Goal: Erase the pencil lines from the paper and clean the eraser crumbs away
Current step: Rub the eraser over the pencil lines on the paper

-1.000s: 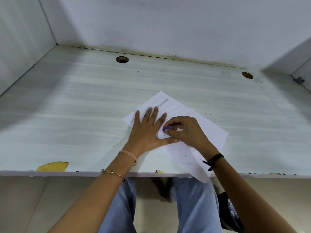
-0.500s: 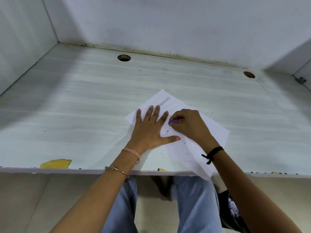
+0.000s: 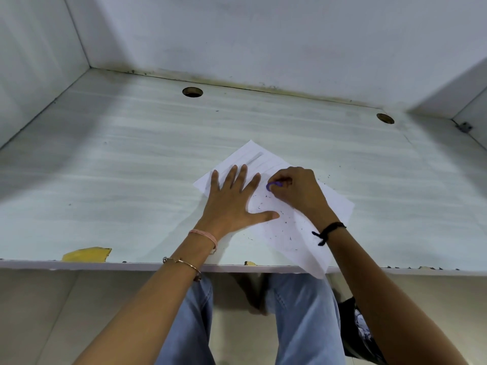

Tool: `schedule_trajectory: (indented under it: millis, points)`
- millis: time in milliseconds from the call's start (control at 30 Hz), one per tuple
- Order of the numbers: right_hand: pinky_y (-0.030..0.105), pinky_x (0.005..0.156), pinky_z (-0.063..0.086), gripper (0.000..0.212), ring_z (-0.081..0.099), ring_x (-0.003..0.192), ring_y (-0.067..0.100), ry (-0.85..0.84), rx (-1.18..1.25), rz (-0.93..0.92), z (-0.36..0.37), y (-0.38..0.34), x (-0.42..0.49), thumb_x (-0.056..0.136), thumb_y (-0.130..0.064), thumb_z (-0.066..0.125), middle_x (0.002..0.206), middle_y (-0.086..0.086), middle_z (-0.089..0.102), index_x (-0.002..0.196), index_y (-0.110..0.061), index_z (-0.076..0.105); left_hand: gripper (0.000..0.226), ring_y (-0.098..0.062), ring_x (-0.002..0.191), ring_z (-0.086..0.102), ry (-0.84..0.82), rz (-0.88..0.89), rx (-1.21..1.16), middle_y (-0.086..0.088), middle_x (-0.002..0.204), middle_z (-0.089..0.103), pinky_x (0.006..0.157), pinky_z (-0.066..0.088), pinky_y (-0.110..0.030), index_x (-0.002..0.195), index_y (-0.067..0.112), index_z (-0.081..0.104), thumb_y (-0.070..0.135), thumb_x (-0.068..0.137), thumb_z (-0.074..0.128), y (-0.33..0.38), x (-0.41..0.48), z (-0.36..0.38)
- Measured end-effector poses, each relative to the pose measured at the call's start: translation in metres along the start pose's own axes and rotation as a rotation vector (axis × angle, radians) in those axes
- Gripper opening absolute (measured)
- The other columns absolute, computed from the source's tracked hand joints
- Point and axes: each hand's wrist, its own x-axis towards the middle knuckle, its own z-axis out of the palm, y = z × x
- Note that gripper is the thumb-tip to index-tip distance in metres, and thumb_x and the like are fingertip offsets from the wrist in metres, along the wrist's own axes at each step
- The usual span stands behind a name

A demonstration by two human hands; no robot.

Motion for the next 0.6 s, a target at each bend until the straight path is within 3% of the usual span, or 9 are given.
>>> schedule_trajectory:
  millis: [133, 267, 400, 533, 600]
  points:
    - [0.015, 0.060, 0.044, 0.009, 0.058, 0.066, 0.007, -0.225, 0.009, -0.093, 0.003, -0.006, -0.013, 0.075, -0.014, 0.073, 0.074, -0.006, 0.068, 0.080, -0.021, 0.076, 0.105, -0.021, 0.150, -0.016, 0.001, 0.013, 0.035, -0.003, 0.164, -0.013, 0.116, -0.013, -0.058, 0.156, 0.033, -0.003, 0.090, 0.073, 0.026, 0.000, 0.000, 0.000]
    - [0.010, 0.059, 0.038, 0.013, 0.054, 0.063, 0.002, -0.032, 0.007, -0.033, -0.001, -0.001, 0.000, 0.076, -0.007, 0.068, 0.070, -0.009, 0.063, 0.080, -0.016, 0.076, 0.106, -0.020, 0.150, -0.016, 0.003, -0.002, 0.006, -0.002, 0.164, -0.014, 0.116, -0.014, -0.058, 0.156, 0.032, -0.003, 0.091, 0.073, 0.026, -0.001, 0.000, 0.000]
    - [0.017, 0.062, 0.046, 0.010, 0.060, 0.068, 0.008, -0.242, 0.033, -0.104, 0.002, -0.006, -0.011, 0.074, -0.014, 0.073, 0.075, -0.005, 0.069, 0.078, -0.023, 0.076, 0.114, -0.020, 0.150, -0.015, -0.007, -0.005, 0.033, -0.003, 0.164, -0.013, 0.116, -0.013, -0.058, 0.157, 0.026, -0.003, 0.093, 0.068, 0.020, 0.000, 0.001, -0.001]
    - [0.008, 0.060, 0.040, 0.010, 0.055, 0.064, 0.005, -0.071, 0.054, -0.050, 0.002, -0.004, -0.002, 0.076, -0.009, 0.070, 0.076, -0.001, 0.068, 0.080, -0.016, 0.076, 0.121, -0.020, 0.150, -0.014, 0.002, -0.011, 0.021, -0.002, 0.164, -0.012, 0.116, -0.013, -0.058, 0.157, 0.026, -0.002, 0.099, 0.062, 0.014, -0.001, 0.002, 0.001]
    - [0.011, 0.063, 0.042, 0.009, 0.056, 0.066, 0.006, -0.113, 0.062, -0.087, 0.006, -0.006, -0.009, 0.076, -0.011, 0.072, 0.077, -0.002, 0.068, 0.080, -0.018, 0.076, 0.118, -0.019, 0.150, -0.014, -0.009, -0.012, 0.016, -0.002, 0.164, -0.012, 0.116, -0.013, -0.058, 0.157, 0.025, -0.002, 0.096, 0.064, 0.018, 0.000, 0.001, 0.000]
